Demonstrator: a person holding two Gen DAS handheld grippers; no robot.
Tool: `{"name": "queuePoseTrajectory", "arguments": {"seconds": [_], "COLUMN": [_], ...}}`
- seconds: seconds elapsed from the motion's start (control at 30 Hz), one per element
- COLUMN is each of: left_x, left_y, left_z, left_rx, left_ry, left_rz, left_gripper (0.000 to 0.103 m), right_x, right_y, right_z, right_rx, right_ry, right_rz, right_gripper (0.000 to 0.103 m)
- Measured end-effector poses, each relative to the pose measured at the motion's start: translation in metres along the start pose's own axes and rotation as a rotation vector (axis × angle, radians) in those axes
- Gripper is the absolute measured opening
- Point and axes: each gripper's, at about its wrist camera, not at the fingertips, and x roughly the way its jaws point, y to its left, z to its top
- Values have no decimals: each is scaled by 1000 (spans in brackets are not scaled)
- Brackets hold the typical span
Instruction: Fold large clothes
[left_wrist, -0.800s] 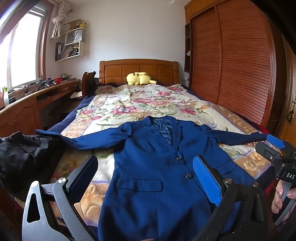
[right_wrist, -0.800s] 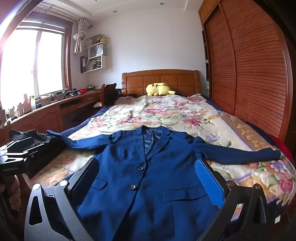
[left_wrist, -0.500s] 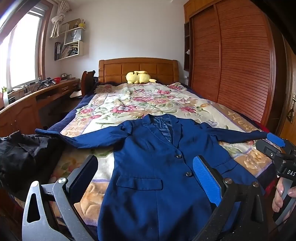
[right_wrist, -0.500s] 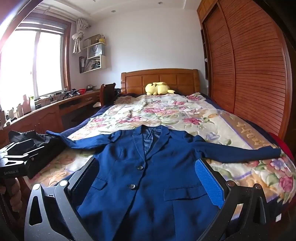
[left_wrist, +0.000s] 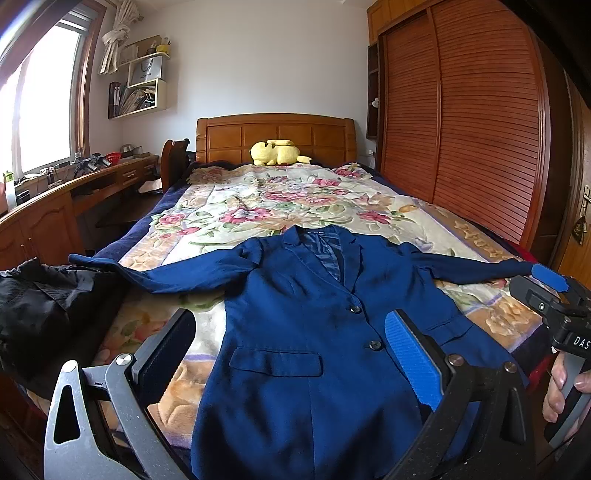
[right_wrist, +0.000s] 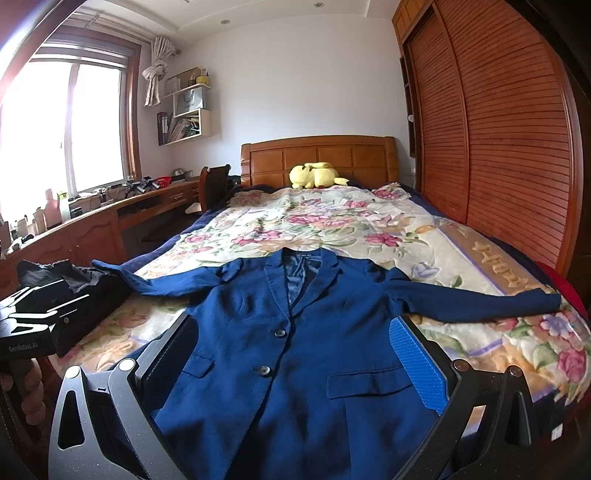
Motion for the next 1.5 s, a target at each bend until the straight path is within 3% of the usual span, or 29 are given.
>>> {"name": "queuePoseTrajectory", "arguments": {"seconds": [1.5], "left_x": [-5], "left_y": [-14], "left_z": [-3], "left_rx": [4], "left_ry": [-4], "left_rz": [-2], "left_gripper": [103], "right_x": [-1], "right_y": [0], "right_z": [-1], "right_rx": [0], "right_ry": [-6], "right_rz": [-3], "right_gripper": [103]}}
